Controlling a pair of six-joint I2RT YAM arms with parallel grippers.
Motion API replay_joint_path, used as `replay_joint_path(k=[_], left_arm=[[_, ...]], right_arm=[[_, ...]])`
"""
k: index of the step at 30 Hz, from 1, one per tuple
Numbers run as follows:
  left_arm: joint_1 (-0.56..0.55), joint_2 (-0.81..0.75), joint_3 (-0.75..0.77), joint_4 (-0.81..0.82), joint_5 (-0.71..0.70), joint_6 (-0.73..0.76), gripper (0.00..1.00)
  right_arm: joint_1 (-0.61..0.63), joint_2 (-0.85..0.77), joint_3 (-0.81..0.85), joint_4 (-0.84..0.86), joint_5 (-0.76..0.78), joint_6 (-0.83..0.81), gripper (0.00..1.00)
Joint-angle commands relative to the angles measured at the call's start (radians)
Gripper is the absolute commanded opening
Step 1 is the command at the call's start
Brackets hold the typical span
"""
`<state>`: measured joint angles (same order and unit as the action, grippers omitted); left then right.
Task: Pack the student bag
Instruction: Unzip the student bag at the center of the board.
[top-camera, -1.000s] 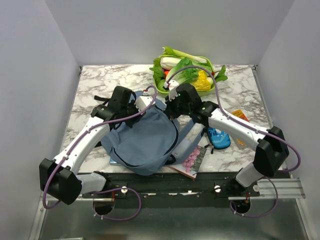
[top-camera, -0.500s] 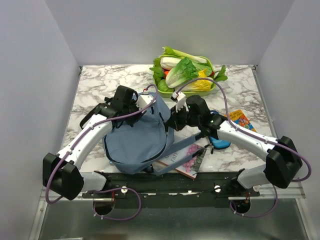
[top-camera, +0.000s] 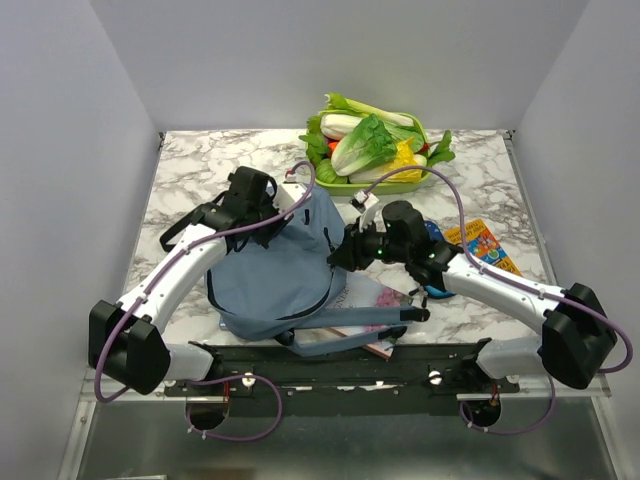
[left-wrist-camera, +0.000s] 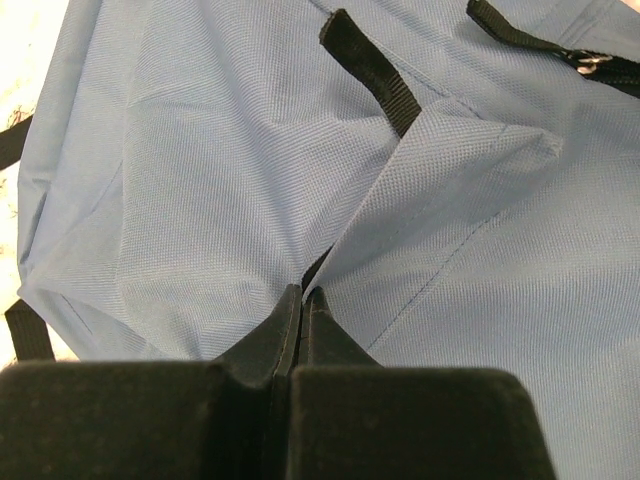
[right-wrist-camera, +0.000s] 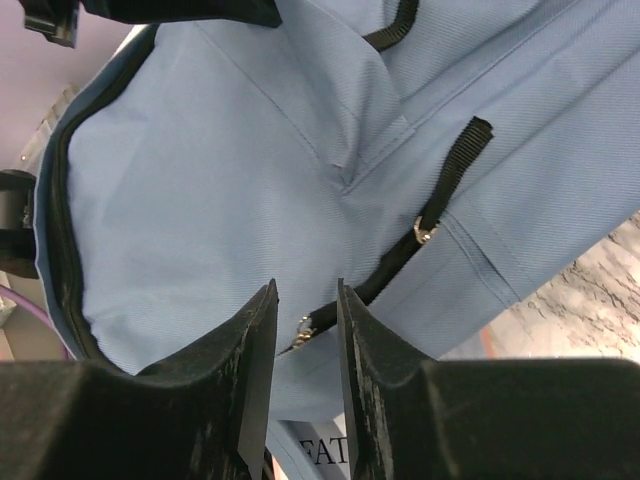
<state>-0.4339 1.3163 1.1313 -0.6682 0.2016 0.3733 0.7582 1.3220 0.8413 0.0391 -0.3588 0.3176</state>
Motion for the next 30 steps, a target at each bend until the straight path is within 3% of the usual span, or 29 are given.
replay_joint_path(k=[1,11,18,30], left_arm=[[0.0,-0.023,-0.01,0.05,0.022,-0.019,0.0],[0.0,-0.048,-0.037,0.053,0.027,-0.008,0.0],[0.0,-0.06,-0.05,0.058,0.027,-0.005,0.0],[0.0,-0.062,-0.047,0.053,0.028,-0.004,0.0]], right_arm=[[0.006,0.02,0.041,0.044,-0.048,0.032,0.39],[0.007,0.088,0.097,-0.024,0.066,-0.008,0.43],[0.006,0.046,0.101,-0.076,0.159,-0.009,0.44],[0.006,0.077,0.104,-0.096,0.179,-0.031,0.49]])
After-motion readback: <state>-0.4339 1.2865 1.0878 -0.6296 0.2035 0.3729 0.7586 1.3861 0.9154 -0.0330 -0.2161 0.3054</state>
